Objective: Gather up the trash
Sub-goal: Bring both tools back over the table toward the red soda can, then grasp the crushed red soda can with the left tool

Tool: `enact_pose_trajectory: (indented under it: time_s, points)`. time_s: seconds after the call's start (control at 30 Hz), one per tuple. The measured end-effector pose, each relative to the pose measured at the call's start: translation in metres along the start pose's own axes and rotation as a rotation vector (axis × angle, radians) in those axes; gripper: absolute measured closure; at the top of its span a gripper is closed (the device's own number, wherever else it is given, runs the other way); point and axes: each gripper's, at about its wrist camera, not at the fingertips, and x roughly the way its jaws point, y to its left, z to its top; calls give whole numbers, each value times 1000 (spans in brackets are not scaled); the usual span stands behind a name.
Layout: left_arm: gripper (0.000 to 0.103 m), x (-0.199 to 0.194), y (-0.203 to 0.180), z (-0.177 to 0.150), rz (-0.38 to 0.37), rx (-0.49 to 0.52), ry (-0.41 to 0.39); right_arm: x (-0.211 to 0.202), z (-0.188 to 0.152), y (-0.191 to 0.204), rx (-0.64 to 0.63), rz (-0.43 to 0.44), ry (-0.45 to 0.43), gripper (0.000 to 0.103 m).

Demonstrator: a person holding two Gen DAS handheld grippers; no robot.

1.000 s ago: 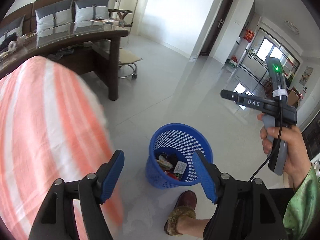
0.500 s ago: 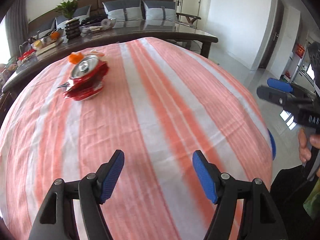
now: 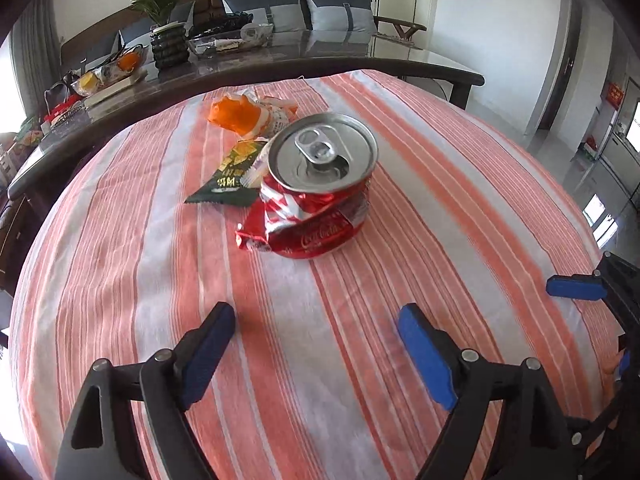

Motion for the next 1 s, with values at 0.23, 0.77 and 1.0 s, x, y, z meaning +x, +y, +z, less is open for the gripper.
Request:
enact_pose_trajectory:
  time_s: [0.23, 0.77, 1.0]
  points:
    - [6, 32, 11, 34, -79, 97, 13, 4, 1, 3, 7, 2, 8, 1]
    - [32, -3, 15, 5, -35, -38, -38, 4, 4, 1, 30, -11, 2, 1]
    - [31, -47, 40, -49, 110, -253, -59, 3, 4, -1, 42, -21, 0, 1]
